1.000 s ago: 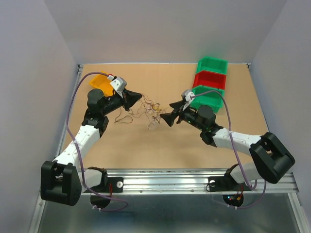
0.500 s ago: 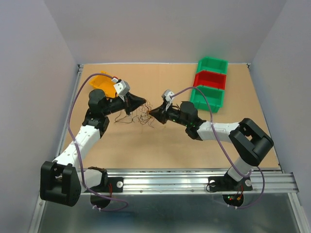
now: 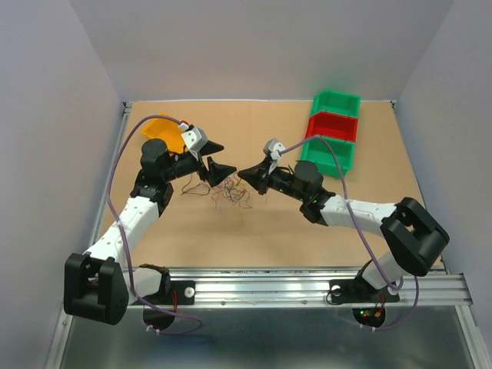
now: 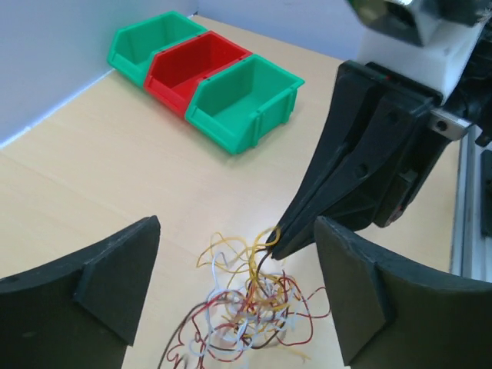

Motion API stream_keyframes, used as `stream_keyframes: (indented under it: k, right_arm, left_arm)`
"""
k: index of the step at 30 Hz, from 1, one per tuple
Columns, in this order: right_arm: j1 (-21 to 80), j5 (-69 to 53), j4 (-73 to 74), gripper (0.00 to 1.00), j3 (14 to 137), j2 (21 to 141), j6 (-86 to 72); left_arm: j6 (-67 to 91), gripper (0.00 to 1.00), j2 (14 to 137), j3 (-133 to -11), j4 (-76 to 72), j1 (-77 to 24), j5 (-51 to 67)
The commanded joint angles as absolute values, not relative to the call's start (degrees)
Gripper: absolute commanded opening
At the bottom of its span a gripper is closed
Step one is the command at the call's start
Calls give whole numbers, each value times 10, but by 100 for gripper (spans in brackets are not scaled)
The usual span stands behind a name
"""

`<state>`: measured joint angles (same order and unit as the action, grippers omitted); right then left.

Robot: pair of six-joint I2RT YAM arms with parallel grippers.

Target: Untangle the cables

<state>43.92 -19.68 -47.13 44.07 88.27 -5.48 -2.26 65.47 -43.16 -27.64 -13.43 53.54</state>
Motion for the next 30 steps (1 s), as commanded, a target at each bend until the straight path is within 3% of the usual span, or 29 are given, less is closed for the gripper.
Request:
stream_keyframes:
  k: [1, 11, 19, 22, 23, 24, 29, 30]
  right_arm:
    - [440, -127, -495, 1, 430, 833, -92]
    - [440, -57, -432, 1, 443, 774, -141]
    - [440, -50, -412, 0, 461, 730, -154]
    - [440, -48, -395, 1, 475, 708, -155]
    - [441, -43, -382, 1, 482, 695, -154]
    - [440, -39, -376, 1, 485, 689, -151]
    - [440, -54, -340, 0, 518, 651, -147]
    - [440, -61, -337, 1, 532, 648, -149]
  left_arm:
    - [-50, 97, 671, -466, -277, -136, 541]
    - [-112, 98, 685, -467, -238, -177, 546]
    - [-187, 98, 709, -468, -200, -266, 456]
    - [-181, 92, 746, -483, -198, -275, 412]
    - [-171, 80, 767, -495, -198, -274, 378]
    - [-170, 77, 778, -500, -196, -275, 365]
    - [-176, 68, 862, -539, -173, -275, 338]
    - [-175, 55, 887, -554, -168, -280, 299]
